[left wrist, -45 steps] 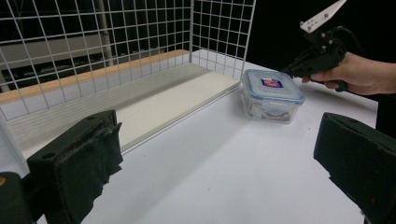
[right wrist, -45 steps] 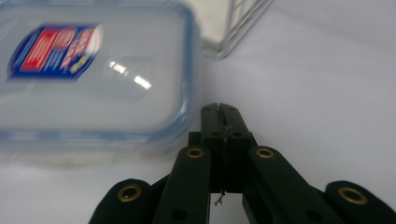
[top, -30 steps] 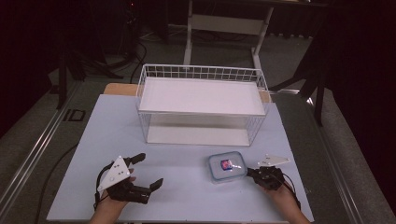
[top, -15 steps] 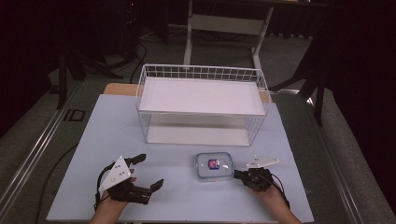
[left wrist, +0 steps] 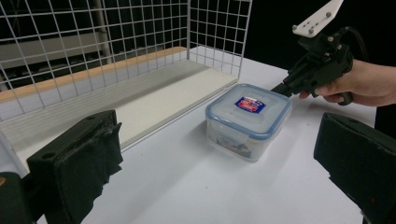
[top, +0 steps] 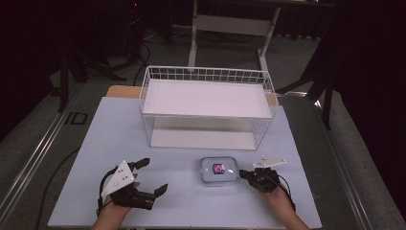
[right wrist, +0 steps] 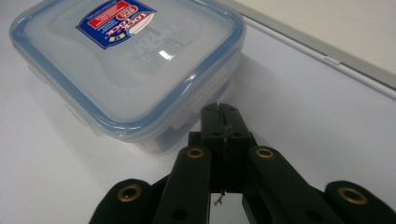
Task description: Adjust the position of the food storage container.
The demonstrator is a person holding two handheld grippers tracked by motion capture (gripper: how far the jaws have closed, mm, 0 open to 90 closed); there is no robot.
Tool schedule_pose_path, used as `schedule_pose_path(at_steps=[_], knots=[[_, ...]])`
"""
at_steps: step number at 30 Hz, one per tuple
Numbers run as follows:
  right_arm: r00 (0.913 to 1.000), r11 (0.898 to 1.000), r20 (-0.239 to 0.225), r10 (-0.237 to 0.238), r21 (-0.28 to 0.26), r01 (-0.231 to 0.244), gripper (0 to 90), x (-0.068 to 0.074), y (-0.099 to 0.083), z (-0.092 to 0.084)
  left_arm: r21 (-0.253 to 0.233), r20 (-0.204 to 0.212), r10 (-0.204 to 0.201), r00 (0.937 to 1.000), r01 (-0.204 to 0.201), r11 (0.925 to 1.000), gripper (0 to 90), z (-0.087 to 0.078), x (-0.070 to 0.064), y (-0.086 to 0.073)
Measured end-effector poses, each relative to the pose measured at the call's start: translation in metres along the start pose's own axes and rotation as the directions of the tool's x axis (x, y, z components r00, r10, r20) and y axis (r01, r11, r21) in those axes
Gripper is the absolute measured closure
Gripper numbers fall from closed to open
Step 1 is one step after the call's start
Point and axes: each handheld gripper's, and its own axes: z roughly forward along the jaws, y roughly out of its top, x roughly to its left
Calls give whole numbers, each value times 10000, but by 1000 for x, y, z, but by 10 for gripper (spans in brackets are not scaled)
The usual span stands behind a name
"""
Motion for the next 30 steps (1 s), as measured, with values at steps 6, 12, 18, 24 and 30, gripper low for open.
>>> schedule_pose_path(at_steps=[6,12,18,24,30], knots=[[9997,10000,-214,75,-30,-75,900,5,4,7,20,-14,8,10000,-8,10000,16,1,-1,0],[9994,9999,-322,-98,63,100,900,13,10,18,45,-14,16,10000,-15,10000,16,1,-1,0],[9985,9999,-537,-72,82,76,900,19,17,28,99,9,50,10000,-50,9999,16,1,-1,-1],[9977,9998,-657,-179,30,181,900,24,25,37,116,18,6,10000,-6,9999,16,1,-1,-1],[9968,9998,-780,-202,-6,202,900,28,31,46,116,15,-2,10000,2,9999,16,1,-1,-1]])
